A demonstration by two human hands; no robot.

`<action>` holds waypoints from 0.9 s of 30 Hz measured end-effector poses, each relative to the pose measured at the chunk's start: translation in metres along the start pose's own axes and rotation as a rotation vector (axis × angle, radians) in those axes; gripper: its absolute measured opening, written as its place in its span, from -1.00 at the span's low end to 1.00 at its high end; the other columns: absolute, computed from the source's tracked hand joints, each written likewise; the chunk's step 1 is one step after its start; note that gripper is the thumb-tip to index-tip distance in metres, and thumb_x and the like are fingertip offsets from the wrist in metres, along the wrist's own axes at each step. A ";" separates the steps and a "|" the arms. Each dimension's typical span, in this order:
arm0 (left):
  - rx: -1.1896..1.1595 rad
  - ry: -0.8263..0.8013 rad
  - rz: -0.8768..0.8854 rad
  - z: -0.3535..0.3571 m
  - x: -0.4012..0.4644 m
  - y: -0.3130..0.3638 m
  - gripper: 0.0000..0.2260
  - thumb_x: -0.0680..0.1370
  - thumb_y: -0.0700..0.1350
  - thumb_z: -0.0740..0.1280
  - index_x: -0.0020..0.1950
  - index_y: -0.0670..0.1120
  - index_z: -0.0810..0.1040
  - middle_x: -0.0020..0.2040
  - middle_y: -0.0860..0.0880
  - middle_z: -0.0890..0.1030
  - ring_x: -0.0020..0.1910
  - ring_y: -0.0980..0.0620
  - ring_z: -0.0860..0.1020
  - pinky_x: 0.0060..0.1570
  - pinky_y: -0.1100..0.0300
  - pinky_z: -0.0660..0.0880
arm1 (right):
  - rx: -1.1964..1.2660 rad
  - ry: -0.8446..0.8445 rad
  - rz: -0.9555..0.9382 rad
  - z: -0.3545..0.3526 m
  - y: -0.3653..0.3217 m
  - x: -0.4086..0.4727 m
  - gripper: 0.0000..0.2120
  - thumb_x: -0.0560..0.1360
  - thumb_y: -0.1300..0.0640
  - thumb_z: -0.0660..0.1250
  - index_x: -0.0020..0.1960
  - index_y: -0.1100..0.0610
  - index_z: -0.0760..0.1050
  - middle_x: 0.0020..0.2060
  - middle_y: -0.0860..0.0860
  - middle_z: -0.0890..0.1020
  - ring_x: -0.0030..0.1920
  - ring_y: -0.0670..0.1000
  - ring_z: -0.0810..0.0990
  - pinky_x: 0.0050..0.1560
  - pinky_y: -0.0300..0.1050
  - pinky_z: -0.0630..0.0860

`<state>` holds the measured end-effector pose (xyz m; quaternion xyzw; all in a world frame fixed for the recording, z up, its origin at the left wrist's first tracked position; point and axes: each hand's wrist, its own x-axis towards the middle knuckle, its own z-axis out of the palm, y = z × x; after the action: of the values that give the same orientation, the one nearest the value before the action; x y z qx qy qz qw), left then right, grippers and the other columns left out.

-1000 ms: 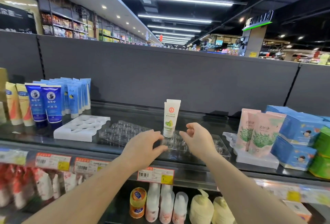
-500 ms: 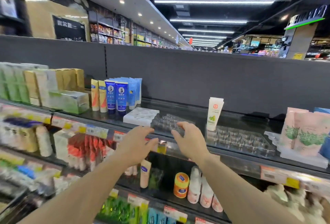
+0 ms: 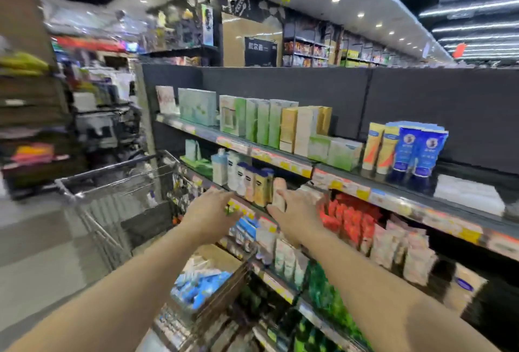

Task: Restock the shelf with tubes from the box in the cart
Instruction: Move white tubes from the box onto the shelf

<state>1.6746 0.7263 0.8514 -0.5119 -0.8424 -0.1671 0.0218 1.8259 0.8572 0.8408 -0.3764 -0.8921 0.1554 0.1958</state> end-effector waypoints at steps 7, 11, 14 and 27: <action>0.239 0.038 -0.189 0.005 0.020 -0.123 -0.38 0.54 0.31 0.14 0.55 0.11 0.12 0.58 -0.05 0.07 0.55 -0.16 0.01 0.49 -0.16 0.01 | -0.102 -0.080 -0.140 0.083 -0.086 0.063 -0.45 0.57 -0.20 0.16 0.49 -0.04 0.21 0.47 0.07 0.28 0.50 0.15 0.13 0.47 0.10 0.12; 0.276 0.012 -0.238 0.020 0.052 -0.168 -0.36 0.56 0.31 0.11 0.56 0.10 0.05 0.59 -0.05 0.00 0.56 -0.15 -0.05 0.50 -0.15 -0.06 | -0.085 -0.121 -0.178 0.134 -0.111 0.115 -0.42 0.56 -0.22 0.18 0.52 -0.10 0.15 0.51 0.04 0.19 0.52 0.13 0.05 0.49 0.12 0.03; 0.252 0.000 -0.289 0.030 0.087 -0.201 -0.36 0.57 0.29 0.12 0.57 0.08 0.04 0.60 -0.03 0.00 0.56 -0.13 -0.07 0.51 -0.15 -0.07 | -0.065 -0.135 -0.209 0.171 -0.123 0.162 -0.41 0.55 -0.21 0.17 0.52 -0.06 0.15 0.52 0.04 0.19 0.52 0.13 0.06 0.50 0.14 0.03; 0.157 -0.102 -0.241 0.081 0.253 -0.282 -0.38 0.59 0.24 0.15 0.57 0.04 0.07 0.59 -0.03 0.06 0.56 -0.13 0.00 0.51 -0.12 -0.03 | -0.039 -0.205 -0.132 0.250 -0.105 0.307 -0.41 0.56 -0.18 0.19 0.53 -0.12 0.11 0.51 0.00 0.20 0.50 0.10 0.11 0.48 0.07 0.08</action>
<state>1.3199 0.8487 0.7549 -0.4117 -0.9082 -0.0759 -0.0015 1.4485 0.9791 0.7377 -0.3027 -0.9331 0.1626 0.1062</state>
